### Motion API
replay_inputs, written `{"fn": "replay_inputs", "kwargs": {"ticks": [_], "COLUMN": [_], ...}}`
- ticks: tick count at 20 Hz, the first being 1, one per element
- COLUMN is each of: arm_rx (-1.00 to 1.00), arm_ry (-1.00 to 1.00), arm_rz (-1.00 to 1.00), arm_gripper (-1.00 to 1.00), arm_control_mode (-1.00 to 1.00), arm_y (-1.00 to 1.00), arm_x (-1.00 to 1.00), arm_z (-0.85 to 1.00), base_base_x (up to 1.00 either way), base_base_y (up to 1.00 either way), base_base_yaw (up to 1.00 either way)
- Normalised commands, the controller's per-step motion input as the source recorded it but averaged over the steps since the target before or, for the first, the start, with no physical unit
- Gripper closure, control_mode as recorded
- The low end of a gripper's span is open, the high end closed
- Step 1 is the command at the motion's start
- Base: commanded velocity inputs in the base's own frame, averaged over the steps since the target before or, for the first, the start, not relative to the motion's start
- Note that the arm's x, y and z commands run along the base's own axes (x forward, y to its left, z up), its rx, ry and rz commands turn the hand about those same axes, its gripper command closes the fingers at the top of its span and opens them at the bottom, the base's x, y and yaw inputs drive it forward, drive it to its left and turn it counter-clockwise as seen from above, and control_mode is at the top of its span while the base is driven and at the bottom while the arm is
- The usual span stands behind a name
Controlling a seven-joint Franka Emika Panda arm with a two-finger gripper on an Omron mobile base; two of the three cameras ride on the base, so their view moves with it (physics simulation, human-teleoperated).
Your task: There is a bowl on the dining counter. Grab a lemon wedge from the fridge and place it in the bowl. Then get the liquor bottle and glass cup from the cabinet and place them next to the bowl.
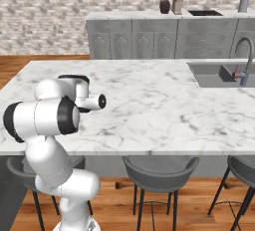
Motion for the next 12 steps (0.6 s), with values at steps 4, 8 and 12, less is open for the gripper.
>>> {"fn": "replay_inputs", "kwargs": {"ticks": [4, 8, 12], "arm_rx": [-0.02, -0.02, 0.00], "arm_ry": [-0.12, -0.11, -0.02], "arm_rz": [0.04, 0.02, 0.00], "arm_gripper": [-1.00, -1.00, -1.00], "arm_control_mode": [-1.00, -1.00, -1.00], "arm_y": [0.14, 0.14, 0.06], "arm_x": [-0.05, -0.22, -0.05], "arm_z": [-0.25, -0.21, -0.07], "base_base_x": [0.00, 0.00, 0.00], "base_base_y": [0.00, 0.00, 0.00], "base_base_yaw": [0.00, 0.00, 0.00]}}
